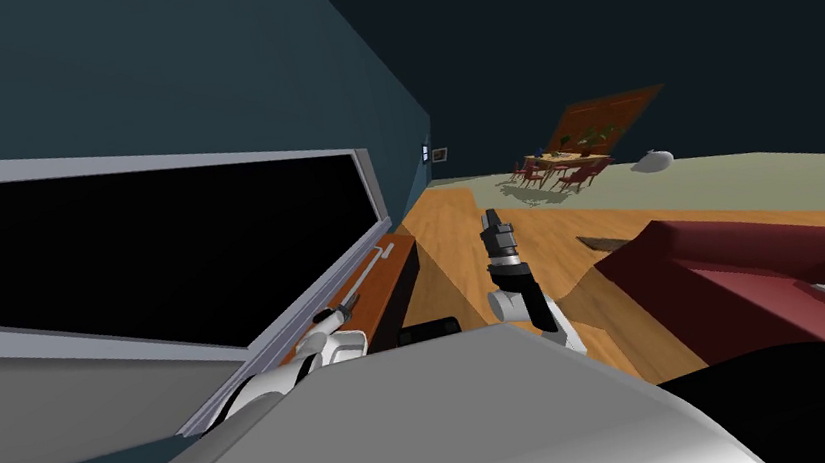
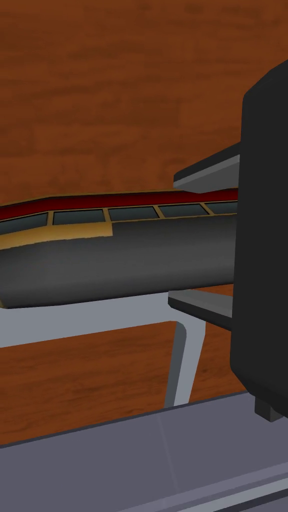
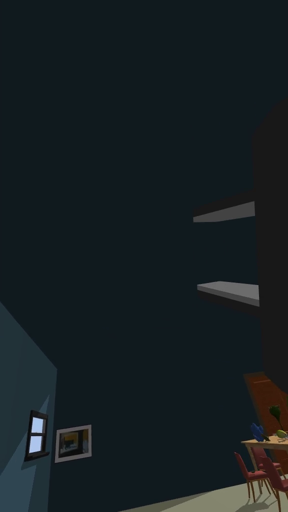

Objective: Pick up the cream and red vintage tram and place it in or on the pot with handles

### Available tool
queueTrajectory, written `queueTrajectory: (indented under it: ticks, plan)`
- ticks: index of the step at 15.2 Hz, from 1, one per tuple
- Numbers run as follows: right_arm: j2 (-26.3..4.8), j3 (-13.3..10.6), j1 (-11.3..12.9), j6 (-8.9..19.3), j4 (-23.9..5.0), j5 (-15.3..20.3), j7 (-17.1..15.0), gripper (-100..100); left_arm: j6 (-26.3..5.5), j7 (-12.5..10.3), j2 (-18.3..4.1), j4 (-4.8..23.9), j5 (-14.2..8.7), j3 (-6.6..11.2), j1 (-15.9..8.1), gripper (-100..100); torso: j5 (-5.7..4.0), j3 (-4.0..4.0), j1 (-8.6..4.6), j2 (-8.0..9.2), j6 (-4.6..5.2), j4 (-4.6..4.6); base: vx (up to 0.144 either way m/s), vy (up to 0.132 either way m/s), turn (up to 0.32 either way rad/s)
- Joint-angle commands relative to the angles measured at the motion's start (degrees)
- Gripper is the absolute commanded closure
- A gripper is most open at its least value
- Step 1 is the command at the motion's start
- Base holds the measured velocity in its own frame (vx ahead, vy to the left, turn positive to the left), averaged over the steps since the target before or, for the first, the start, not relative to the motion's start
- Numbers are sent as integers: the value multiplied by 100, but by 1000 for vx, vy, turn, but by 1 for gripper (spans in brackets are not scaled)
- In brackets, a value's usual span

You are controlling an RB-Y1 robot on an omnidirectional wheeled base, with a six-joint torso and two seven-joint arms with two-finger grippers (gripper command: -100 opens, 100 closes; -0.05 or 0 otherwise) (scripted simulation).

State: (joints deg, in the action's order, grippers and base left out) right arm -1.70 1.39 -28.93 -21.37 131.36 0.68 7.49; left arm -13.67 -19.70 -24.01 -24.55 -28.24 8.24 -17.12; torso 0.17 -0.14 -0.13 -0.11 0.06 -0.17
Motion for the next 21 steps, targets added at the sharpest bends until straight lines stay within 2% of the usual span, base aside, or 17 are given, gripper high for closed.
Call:
queueTrajectory:
  ticks: [1, 3, 5, 6, 7, 9, 10, 12, 13, 17, 19, 20, 21]
  plan:
    - [0, 0, 0, 0, 0, 0, 0, 0, -14, -45, -214, -87, -5, 20, -117, 100, 0, 0, 0, 0, 0, 0, 12, -31, -42]
    - [0, 0, 0, 0, 0, 0, 0, 0, -14, -45, -214, -87, -5, 20, -117, 100, -13, 6, -8, 1, 1, 10, 15, -39, -26]
    - [0, 0, 0, 0, 0, 0, 0, 0, -72, -108, -447, -136, -17, 31, -174, 100, -13, 7, -14, 1, 6, 12, 18, -50, -51]
    - [0, -1, 0, 0, 0, 0, 0, 0, -72, -108, -447, 9, -202, 31, -174, 100, -17, 7, -20, 1, 3, 12, 17, -56, -45]
    - [0, 0, 0, 0, 0, 0, 0, 0, -72, -93, -447, -7, -194, 31, -174, 100, -15, 8, -23, 5, 0, 11, 13, -35, -1]
    - [0, 0, 0, 0, 0, 0, 0, 0, -72, -108, -447, -136, -17, 31, -174, 100, -13, 12, -18, 13, 0, 12, 3, -14, 11]
    - [0, 0, 0, 0, 0, 0, 0, 0, -137, -155, -623, -165, -32, 36, -205, 100, -14, 14, -14, 15, 1, 13, -4, -42, -54]
    - [0, -1, 0, 0, 0, 0, 0, 0, -224, -203, -813, -194, -53, 39, -234, 100, -25, 18, -33, 18, 1, 19, 8, -88, -60]
    - [1, -1, 0, 0, 0, 0, 0, 0, -224, -203, -813, -194, -53, 39, -234, 100, -28, 19, -44, 17, 2, 20, 3, -82, -29]
    - [1, -1, 0, 0, 0, 0, 0, 0, -458, -285, -1211, -256, -113, 40, -298, 100, -32, 26, -52, 28, -2, 24, -9, -88, -37]
    - [1, -1, 1, 0, 0, 0, 0, 0, -458, -241, -1211, -154, -196, 40, -298, 100, -35, 31, -64, 38, -4, 25, -20, -87, -9]
    - [1, -1, 0, 0, 0, 0, 0, 0, -458, -285, -1211, -256, -113, 40, -298, 100, -32, 32, -58, 41, -5, 24, -12, -34, 17]
    - [0, 0, 0, 0, 0, 0, 0, 0, -600, -316, -1410, -283, -149, 36, -325, 100, -32, 33, -48, 40, -2, 26, -29, -60, -29]
